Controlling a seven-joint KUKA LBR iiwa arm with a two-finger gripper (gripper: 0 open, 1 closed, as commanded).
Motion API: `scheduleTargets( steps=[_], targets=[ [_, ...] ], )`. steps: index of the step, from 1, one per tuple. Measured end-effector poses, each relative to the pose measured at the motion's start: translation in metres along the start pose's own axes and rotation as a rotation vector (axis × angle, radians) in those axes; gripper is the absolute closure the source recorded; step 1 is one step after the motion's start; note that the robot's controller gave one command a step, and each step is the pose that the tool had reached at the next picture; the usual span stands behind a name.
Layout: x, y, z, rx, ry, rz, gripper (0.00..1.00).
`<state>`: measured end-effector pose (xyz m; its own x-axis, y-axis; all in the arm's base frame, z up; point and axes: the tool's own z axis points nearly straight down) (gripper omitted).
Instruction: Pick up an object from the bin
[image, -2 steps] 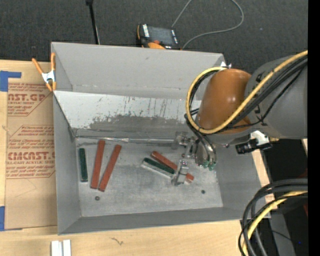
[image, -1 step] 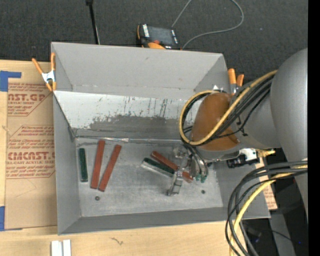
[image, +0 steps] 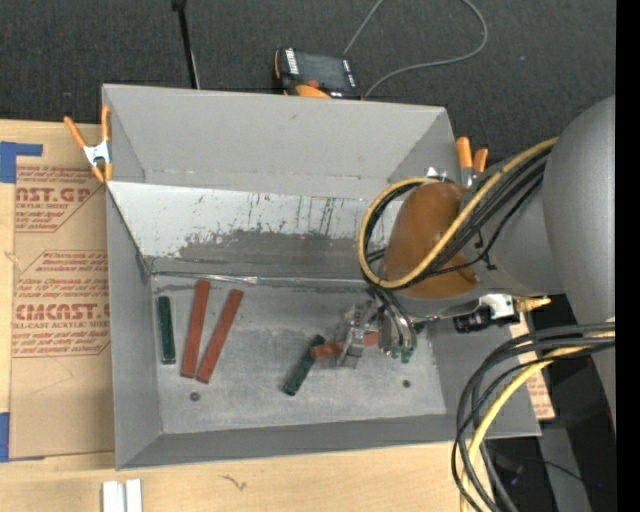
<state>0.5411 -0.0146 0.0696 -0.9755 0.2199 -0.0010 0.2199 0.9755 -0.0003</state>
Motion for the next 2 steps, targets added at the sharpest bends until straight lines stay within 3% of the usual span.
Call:
scheduleTargets(
  steps=[1, 2],
  targets=[
    [-0.0076, 0.0122, -0.1361, -0.002, -0.01, -0.135, 1.0],
    [-0.006, 0.0118, -0.1312, -0.001, -0.002, -0.134, 0.0]
  ],
)
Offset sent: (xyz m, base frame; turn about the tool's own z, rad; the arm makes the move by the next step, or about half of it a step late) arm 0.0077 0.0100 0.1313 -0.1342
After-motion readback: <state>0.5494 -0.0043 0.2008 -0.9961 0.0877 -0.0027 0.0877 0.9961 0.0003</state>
